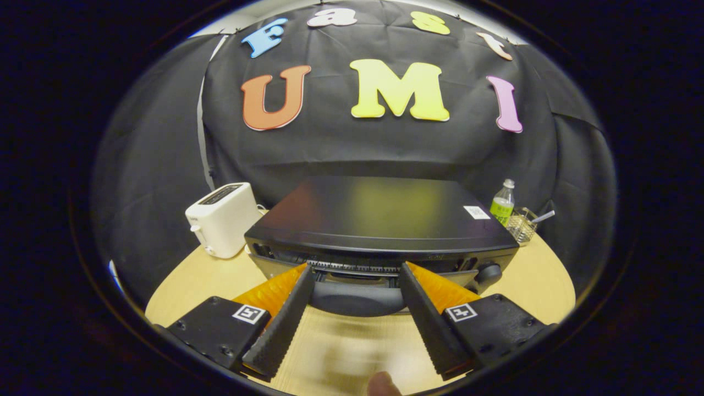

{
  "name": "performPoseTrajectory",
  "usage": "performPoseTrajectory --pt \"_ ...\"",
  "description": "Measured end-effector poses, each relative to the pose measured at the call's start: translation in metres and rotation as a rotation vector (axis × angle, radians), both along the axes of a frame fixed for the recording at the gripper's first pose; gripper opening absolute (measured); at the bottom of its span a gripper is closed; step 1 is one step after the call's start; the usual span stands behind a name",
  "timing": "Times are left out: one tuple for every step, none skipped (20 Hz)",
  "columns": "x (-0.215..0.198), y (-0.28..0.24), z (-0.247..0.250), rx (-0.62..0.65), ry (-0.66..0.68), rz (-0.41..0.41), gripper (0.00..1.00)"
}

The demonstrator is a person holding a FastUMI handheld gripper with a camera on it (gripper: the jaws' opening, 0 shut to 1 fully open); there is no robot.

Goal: Open the toaster oven, put the food inside, and close the toaster oven door.

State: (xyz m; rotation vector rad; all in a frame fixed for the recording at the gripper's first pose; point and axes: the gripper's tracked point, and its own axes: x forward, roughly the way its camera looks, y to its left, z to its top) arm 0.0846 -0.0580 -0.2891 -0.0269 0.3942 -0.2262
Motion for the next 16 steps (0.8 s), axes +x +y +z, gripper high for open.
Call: performPoseTrajectory --pt "-0.008 0.003 -0.005 0.013 0.016 -0.001 1.00" --pt "-0.014 0.004 -0.009 0.010 0.032 0.001 1.00" --pt "-0.022 0.006 -0.015 -0.001 0.057 0.006 1.00" --pt "-0.030 0.008 -0.021 -0.010 0.080 0.013 1.00" --pt "-0.036 0.009 -0.024 -0.010 0.090 0.019 1.00" --pt "-0.042 0.011 -0.030 -0.004 0.106 0.023 1.00" --pt "-0.049 0.012 -0.036 -0.002 0.122 0.028 1.00" --pt "-0.057 0.015 -0.043 0.005 0.145 0.031 1.00" --pt "-0.064 0.016 -0.051 0.012 0.167 0.031 1.00" --pt "-0.069 0.016 -0.061 0.020 0.193 0.026 1.00" --pt "-0.075 0.015 -0.073 0.028 0.227 0.015 1.00" --pt "-0.085 0.015 -0.089 0.043 0.276 0.003 1.00" --pt "-0.094 0.017 -0.107 0.077 0.345 0.005 1.00" --pt "-0.099 0.016 -0.124 0.102 0.411 0.011 0.97" --pt "-0.102 0.010 -0.130 0.124 0.430 0.002 0.98" --pt "-0.098 0.008 -0.128 0.147 0.433 0.000 0.98"
